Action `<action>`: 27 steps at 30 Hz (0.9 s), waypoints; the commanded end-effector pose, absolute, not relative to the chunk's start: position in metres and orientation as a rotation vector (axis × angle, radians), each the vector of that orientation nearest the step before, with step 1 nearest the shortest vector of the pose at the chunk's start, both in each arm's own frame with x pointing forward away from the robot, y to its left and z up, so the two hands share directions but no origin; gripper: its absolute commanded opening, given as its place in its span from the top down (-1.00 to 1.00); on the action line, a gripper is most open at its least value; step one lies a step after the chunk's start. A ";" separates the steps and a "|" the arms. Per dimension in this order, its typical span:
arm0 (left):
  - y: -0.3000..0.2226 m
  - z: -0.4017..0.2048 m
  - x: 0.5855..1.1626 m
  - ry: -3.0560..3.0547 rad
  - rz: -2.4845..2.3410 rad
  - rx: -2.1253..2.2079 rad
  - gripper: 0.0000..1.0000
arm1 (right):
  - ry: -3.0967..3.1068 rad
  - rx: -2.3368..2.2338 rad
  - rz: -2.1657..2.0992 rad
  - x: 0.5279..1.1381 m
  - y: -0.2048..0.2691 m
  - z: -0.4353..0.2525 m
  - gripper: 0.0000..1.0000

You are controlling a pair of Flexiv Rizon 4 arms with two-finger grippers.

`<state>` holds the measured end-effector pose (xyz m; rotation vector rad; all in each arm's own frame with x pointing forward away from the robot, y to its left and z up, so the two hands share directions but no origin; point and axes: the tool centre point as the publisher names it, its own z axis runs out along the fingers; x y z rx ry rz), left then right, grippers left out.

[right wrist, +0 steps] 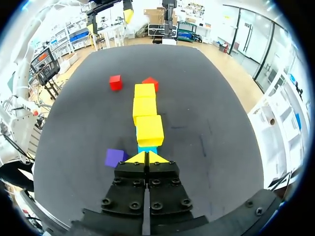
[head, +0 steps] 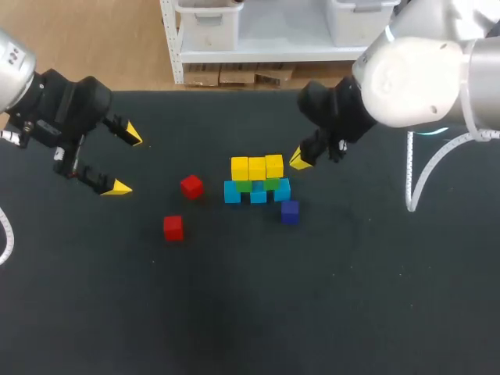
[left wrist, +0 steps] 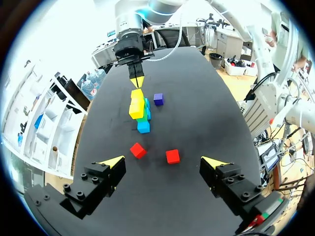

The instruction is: Place the blue cubes, place green cubes on the blue cubes, place the yellow cubes on the green cubes, then place the red cubes on the yellow cubes, and place purple cube on the red cubes.

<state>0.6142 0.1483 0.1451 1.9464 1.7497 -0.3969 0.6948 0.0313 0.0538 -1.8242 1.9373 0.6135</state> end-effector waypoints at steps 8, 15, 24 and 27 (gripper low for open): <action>0.150 0.144 0.614 1.741 -0.398 1.945 -1.00 | 1.931 -1.741 0.609 0.669 0.001 0.061 0.10; 0.150 0.144 0.614 1.741 -0.398 1.945 -1.00 | 1.885 -1.630 0.656 0.659 -0.033 0.067 -1.00; 0.150 0.144 0.614 1.741 -0.398 1.945 -1.00 | 1.839 -1.543 0.725 0.649 -0.070 0.062 -1.00; 0.150 0.144 0.614 1.741 -0.398 1.945 -1.00 | 1.837 -1.528 0.735 0.649 -0.076 0.061 -1.00</action>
